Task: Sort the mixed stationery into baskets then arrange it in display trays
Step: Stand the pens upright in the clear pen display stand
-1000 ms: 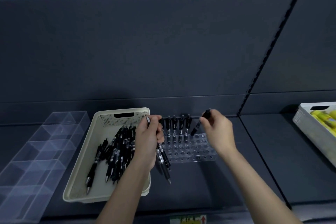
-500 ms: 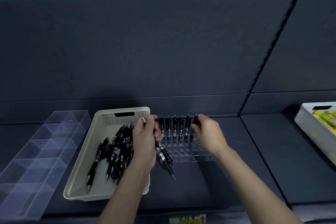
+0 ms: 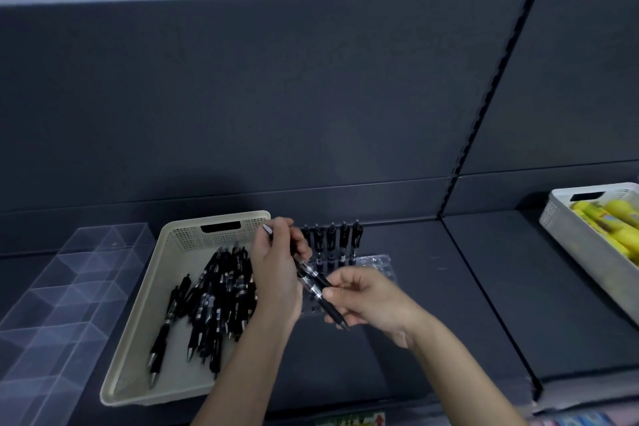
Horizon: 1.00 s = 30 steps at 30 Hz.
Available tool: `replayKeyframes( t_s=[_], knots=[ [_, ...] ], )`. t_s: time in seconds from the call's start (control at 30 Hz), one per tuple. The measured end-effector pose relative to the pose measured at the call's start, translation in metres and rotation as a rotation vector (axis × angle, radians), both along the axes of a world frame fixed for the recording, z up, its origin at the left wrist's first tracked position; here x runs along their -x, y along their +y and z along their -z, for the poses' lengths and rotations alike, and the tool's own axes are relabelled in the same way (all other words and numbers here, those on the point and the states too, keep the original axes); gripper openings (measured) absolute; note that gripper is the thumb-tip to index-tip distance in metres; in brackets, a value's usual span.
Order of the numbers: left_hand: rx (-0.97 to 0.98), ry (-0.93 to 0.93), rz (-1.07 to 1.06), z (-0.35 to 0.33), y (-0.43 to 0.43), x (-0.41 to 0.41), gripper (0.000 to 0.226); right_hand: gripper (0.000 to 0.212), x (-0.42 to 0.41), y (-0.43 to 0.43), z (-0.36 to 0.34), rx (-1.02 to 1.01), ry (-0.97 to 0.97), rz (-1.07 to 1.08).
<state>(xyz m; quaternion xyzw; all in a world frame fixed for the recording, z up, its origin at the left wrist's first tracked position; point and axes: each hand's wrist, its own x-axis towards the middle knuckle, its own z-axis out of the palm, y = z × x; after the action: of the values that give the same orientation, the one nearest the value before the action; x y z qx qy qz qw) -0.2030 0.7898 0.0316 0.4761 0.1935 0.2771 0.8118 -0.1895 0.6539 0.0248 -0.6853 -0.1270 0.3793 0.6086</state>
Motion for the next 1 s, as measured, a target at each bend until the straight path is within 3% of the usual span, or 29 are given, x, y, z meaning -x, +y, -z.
replayKeyframes(
  t_s=[0.17, 0.3, 0.43, 0.53, 0.67, 0.8, 1.0],
  knots=[
    [0.055, -0.03, 0.096, -0.001, 0.0, -0.001, 0.016, 0.005, 0.0, -0.001, 0.0, -0.083, -0.034, 0.175],
    [-0.08, 0.061, 0.156, -0.003, 0.0, 0.0, 0.02, 0.011, -0.011, -0.011, -0.008, -0.227, -0.157, 0.448],
    [-0.325, 0.147, 0.124, -0.001, 0.001, 0.001, 0.026, 0.014, -0.029, -0.029, -0.017, -0.514, -0.071, 0.631],
    [-0.332, 0.151, 0.124, 0.0, 0.003, 0.0, 0.037, 0.011, -0.04, -0.04, -0.021, -0.623, -0.099, 0.704],
    [-0.301, 0.128, 0.141, 0.002, 0.005, -0.001, 0.021, 0.008, -0.053, -0.05, -0.018, -0.346, -0.362, 0.755],
    [-0.387, 0.13, 0.242, 0.004, 0.004, 0.002, 0.036, 0.018, -0.064, -0.046, -0.011, -0.043, -0.579, 0.688],
    [-0.497, 0.113, 0.241, 0.003, 0.004, 0.009, 0.048, 0.008, -0.071, -0.034, -0.003, 0.289, -0.891, 0.493]
  ],
)
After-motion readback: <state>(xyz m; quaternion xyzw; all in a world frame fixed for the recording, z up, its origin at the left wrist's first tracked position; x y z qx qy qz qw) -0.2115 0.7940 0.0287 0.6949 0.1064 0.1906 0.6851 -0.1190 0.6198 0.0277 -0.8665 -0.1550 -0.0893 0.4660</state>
